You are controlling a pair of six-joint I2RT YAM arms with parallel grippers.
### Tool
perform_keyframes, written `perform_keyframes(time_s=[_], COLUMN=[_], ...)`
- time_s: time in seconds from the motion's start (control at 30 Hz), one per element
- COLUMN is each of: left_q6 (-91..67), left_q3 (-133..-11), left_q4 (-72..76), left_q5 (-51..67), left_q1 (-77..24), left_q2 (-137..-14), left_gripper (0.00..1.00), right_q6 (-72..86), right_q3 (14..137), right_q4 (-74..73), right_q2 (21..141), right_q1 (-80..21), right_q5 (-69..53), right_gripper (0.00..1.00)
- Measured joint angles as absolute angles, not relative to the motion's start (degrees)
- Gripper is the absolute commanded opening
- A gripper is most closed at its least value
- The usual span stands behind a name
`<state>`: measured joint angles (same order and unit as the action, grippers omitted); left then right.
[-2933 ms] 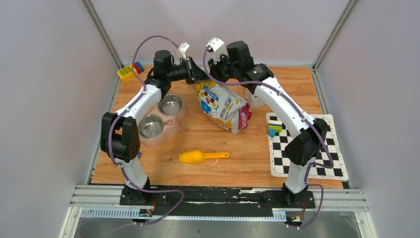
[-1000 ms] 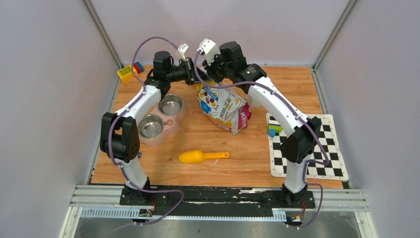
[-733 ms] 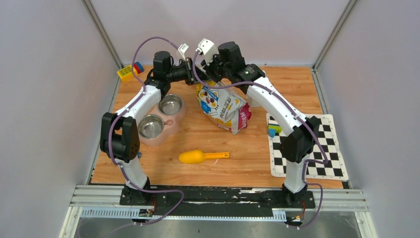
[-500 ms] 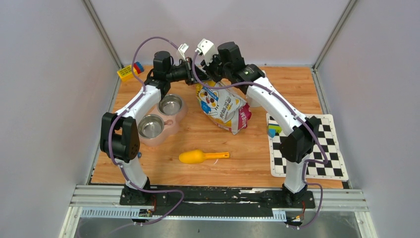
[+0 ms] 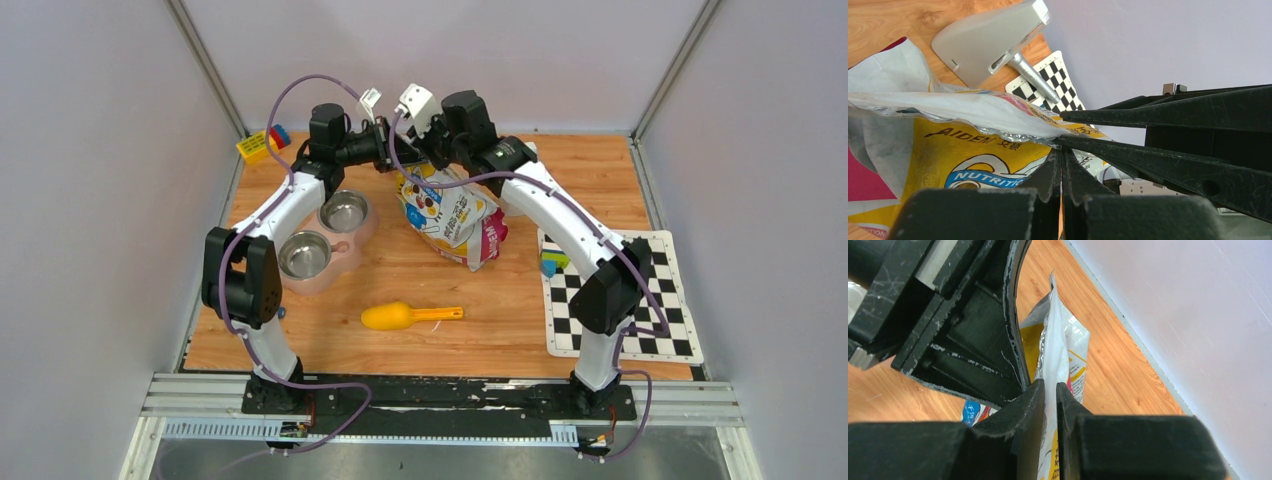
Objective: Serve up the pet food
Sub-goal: Open the pet food bag at the center of the board.
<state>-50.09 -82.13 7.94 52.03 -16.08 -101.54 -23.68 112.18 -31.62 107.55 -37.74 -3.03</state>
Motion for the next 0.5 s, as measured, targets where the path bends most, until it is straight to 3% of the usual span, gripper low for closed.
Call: perform_keyframes(time_s=[0.33,0.5], left_q6=[-50.1,-50.1], left_q3=[-82.1,-82.1], left_q4=[7.9,7.9], left_q5=[52.0,51.9], left_q1=[-16.1,-16.1], left_q2=[-101.0,-101.0], left_gripper=[0.0,0.0], right_q6=[-24.5,-24.5], right_q3=[109.4,109.4], right_q4=[-31.9,-32.1], right_q2=[104.8,104.8], right_q1=[-37.8,-37.8], right_q5=[-2.3,-2.5], right_gripper=[0.13,0.03])
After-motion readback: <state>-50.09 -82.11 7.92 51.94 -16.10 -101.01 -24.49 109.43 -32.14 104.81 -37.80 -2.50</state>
